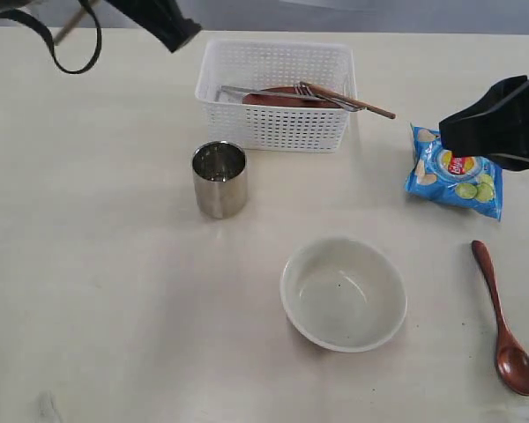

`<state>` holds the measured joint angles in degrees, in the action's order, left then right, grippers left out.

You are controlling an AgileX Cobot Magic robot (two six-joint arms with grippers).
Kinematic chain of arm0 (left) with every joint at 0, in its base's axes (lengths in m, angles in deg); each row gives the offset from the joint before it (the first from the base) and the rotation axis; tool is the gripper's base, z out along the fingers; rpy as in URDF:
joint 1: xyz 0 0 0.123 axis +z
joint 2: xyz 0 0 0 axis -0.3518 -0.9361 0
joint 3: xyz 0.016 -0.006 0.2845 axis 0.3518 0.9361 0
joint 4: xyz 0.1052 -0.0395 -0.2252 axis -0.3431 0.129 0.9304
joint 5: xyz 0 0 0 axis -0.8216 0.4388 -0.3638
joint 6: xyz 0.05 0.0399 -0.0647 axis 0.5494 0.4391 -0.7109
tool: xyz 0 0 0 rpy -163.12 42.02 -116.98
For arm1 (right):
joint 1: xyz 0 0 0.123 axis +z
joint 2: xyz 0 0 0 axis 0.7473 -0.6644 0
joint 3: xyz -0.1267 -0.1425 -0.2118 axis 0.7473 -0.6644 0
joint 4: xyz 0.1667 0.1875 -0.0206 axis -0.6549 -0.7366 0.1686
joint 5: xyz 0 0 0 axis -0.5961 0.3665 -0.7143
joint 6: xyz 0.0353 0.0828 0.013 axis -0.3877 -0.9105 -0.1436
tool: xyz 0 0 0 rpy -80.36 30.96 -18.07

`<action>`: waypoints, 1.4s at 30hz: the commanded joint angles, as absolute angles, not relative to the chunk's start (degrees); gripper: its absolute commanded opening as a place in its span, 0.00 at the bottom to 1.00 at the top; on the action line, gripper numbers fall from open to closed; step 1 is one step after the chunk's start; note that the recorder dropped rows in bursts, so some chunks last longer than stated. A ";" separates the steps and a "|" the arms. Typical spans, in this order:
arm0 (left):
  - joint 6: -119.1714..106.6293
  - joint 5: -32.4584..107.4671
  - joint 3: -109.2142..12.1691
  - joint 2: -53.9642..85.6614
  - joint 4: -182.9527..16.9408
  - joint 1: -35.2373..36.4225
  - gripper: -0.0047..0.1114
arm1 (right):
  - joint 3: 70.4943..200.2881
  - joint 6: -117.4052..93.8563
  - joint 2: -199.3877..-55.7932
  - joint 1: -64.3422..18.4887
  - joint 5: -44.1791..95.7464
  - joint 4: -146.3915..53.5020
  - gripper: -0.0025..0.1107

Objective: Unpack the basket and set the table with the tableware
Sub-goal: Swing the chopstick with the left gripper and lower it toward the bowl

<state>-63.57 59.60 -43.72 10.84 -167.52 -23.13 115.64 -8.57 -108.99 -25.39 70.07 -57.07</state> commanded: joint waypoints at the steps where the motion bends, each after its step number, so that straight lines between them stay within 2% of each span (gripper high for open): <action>1: -31.44 80.85 -48.41 8.55 -135.67 -23.27 0.04 | 115.78 -8.81 -108.72 -25.39 69.05 -56.44 0.28; 4: -30.46 87.90 -52.81 7.77 -117.62 -23.27 0.04 | 115.78 -8.81 -108.72 -25.39 68.05 -56.44 0.28; 10: -21.71 86.34 -54.68 8.24 -83.01 -23.27 0.04 | 115.78 -8.81 -108.72 -25.39 67.65 -56.44 0.28; 20: -15.93 70.84 -44.87 8.24 -49.05 -23.27 0.04 | 115.78 -9.27 -108.72 -25.39 67.88 -56.80 0.28; 27: -13.29 64.56 -37.92 8.24 -35.82 -24.31 0.04 | 115.78 -9.27 -108.72 -25.39 67.14 -56.80 0.28; 32: -14.58 62.72 -37.49 6.34 -31.58 -30.41 0.04 | 115.78 -9.37 -108.72 -25.39 66.39 -56.80 0.28; 35: -14.58 57.78 -37.49 1.57 -28.52 -34.40 0.04 | 115.78 -9.47 -108.72 -25.39 66.63 -56.80 0.28; 42: -14.58 55.47 -41.15 -8.61 -22.63 -34.36 0.04 | 115.78 -9.64 -108.72 -25.39 66.75 -56.80 0.28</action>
